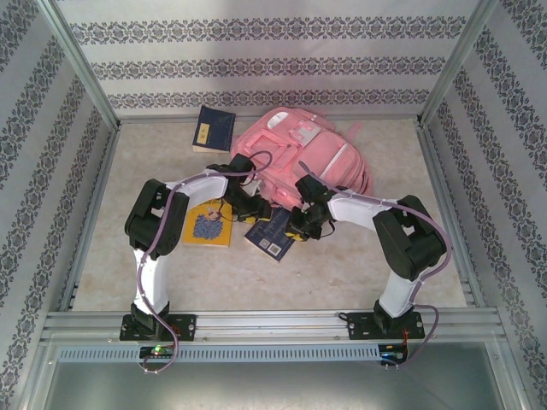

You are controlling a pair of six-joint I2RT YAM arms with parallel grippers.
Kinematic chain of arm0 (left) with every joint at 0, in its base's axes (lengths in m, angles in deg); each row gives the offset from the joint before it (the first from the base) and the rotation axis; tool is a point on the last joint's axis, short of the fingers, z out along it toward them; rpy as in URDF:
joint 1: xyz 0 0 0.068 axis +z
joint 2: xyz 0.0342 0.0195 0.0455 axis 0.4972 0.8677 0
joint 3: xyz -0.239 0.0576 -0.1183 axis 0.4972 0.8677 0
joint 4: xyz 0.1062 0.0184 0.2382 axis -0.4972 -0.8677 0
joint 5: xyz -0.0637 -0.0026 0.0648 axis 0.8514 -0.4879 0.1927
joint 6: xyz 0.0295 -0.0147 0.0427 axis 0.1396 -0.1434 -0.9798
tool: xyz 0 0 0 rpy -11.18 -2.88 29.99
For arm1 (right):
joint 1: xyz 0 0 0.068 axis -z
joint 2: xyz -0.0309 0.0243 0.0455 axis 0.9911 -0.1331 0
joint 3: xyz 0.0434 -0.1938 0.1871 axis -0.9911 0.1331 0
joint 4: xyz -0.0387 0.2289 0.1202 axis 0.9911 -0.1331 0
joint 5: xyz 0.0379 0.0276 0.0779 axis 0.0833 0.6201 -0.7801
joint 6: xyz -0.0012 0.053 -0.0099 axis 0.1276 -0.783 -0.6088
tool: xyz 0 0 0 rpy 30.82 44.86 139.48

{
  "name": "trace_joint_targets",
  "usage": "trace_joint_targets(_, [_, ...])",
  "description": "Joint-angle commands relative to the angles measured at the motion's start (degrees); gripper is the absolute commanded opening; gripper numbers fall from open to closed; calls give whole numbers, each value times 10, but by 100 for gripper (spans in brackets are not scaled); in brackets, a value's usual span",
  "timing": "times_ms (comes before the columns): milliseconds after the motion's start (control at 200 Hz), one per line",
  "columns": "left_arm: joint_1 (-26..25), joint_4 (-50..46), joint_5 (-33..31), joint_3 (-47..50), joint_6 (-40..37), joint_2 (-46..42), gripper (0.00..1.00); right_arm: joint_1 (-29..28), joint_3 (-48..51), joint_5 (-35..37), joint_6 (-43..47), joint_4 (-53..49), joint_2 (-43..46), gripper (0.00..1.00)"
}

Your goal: Pack the student bag

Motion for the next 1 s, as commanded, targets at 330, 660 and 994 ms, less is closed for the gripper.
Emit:
trace_joint_targets(330, [-36,16,12,53,34,-30,39,-4,2,63,78,-51,37,17])
trace_joint_targets(660, [-37,13,1,65,27,-32,40,12,37,57,52,-52,54,21])
trace_joint_targets(994, [-38,13,6,69,24,-29,40,19,73,69,20,-24,60,30])
